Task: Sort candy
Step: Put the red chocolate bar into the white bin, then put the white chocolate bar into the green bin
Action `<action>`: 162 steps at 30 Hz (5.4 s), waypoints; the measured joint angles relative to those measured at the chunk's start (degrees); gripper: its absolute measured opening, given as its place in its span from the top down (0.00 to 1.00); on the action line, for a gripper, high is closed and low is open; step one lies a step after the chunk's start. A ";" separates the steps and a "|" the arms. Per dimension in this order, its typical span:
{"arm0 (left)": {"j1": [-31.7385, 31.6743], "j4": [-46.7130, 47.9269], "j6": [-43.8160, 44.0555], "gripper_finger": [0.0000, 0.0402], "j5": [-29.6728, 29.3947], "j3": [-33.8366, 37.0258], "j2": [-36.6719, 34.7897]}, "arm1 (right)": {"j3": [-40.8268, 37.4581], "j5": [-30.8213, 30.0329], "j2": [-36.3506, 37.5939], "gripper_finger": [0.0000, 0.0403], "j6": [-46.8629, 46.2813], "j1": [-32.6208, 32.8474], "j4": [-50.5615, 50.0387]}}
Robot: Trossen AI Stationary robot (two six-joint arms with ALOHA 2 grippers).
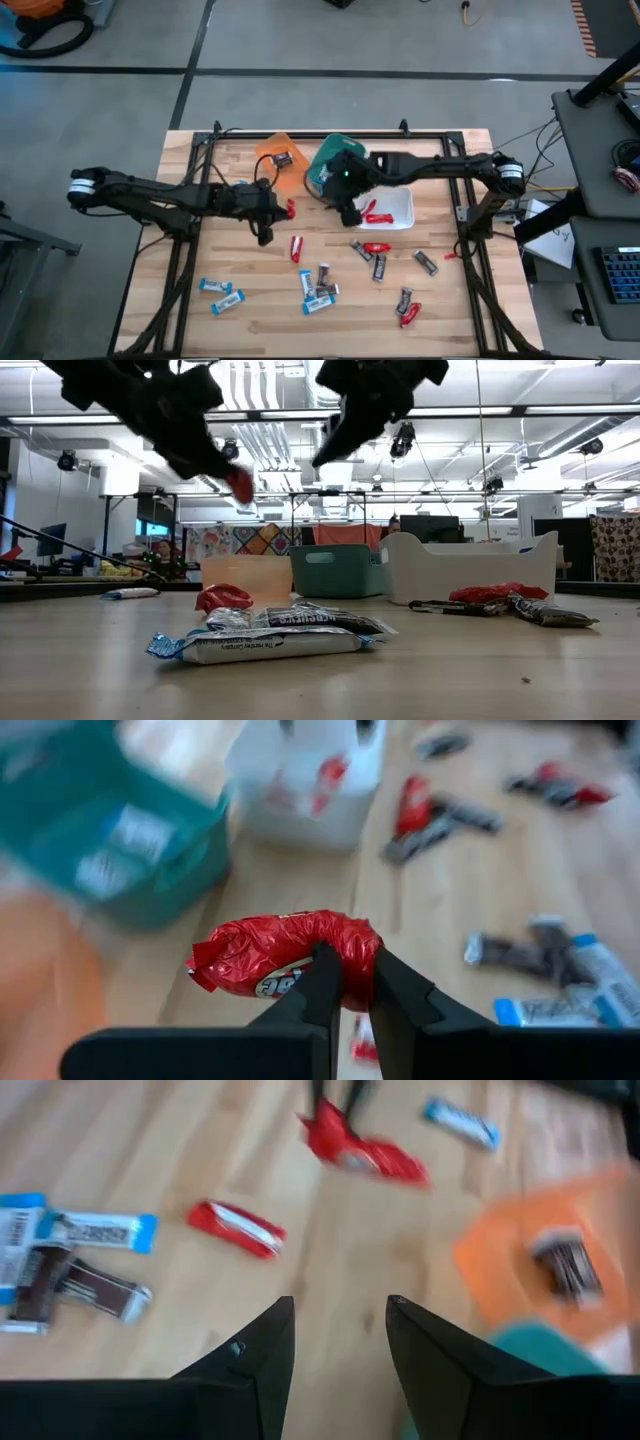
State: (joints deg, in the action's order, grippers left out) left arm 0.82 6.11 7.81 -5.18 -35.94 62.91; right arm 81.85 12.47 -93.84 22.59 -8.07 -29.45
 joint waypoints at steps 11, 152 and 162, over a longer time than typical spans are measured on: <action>0.00 -14.08 -6.07 0.95 9.84 0.10 5.06 | -1.30 -1.07 0.00 0.63 6.85 5.63 9.55; -23.06 28.30 33.44 0.56 -18.03 5.28 14.75 | -4.60 -20.04 2.36 0.98 -32.46 1.44 -32.52; -22.95 27.68 33.23 0.68 -17.92 5.02 17.83 | -4.60 -20.02 2.36 0.98 -32.46 1.44 -32.43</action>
State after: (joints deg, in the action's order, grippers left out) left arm -22.13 33.79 41.04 -23.10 -30.92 80.74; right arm 77.25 -7.55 -91.48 -9.87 -6.63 -61.89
